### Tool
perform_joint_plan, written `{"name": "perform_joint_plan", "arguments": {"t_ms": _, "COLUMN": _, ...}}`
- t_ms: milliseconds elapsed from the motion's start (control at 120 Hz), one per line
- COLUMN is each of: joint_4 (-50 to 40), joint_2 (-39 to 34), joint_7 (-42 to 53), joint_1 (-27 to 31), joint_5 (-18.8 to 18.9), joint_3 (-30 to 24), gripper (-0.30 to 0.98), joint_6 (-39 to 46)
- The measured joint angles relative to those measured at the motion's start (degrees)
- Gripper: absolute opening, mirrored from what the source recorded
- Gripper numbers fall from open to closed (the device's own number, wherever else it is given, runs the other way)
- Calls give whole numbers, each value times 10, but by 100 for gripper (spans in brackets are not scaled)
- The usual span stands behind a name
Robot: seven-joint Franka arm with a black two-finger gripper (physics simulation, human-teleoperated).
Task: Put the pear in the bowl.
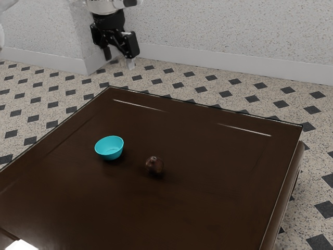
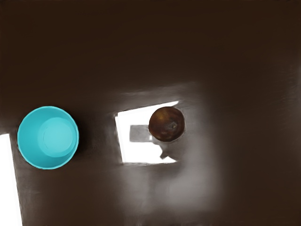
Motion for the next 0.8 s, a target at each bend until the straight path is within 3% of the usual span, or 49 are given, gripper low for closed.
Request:
{"name": "perform_joint_plan", "arguments": {"t_ms": 117, "joint_4": -21, "joint_2": 21, "joint_7": -1, "joint_1": 6, "joint_5": 12, "joint_3": -9, "gripper": 68, "joint_6": 5}}
{"name": "perform_joint_plan", "arguments": {"t_ms": 233, "joint_4": -164, "joint_2": 25, "joint_7": -8, "joint_1": 21, "joint_5": 10, "joint_3": -39, "gripper": 68, "joint_6": 55}}
{"name": "perform_joint_plan", "arguments": {"t_ms": 467, "joint_4": -314, "joint_2": 97, "joint_7": -20, "joint_1": 30, "joint_5": -57, "joint_3": -46, "gripper": 69, "joint_6": 237}}
{"name": "perform_joint_plan", "arguments": {"t_ms": 650, "joint_4": -338, "joint_2": 132, "joint_7": -32, "joint_1": 30, "joint_5": -73, "joint_3": -44, "gripper": 69, "joint_6": 385}}
{"name": "perform_joint_plan", "arguments": {"t_ms": 800, "joint_4": -331, "joint_2": 167, "joint_7": -36, "joint_1": 39, "joint_5": -105, "joint_3": -38, "gripper": 69, "joint_6": 441}}
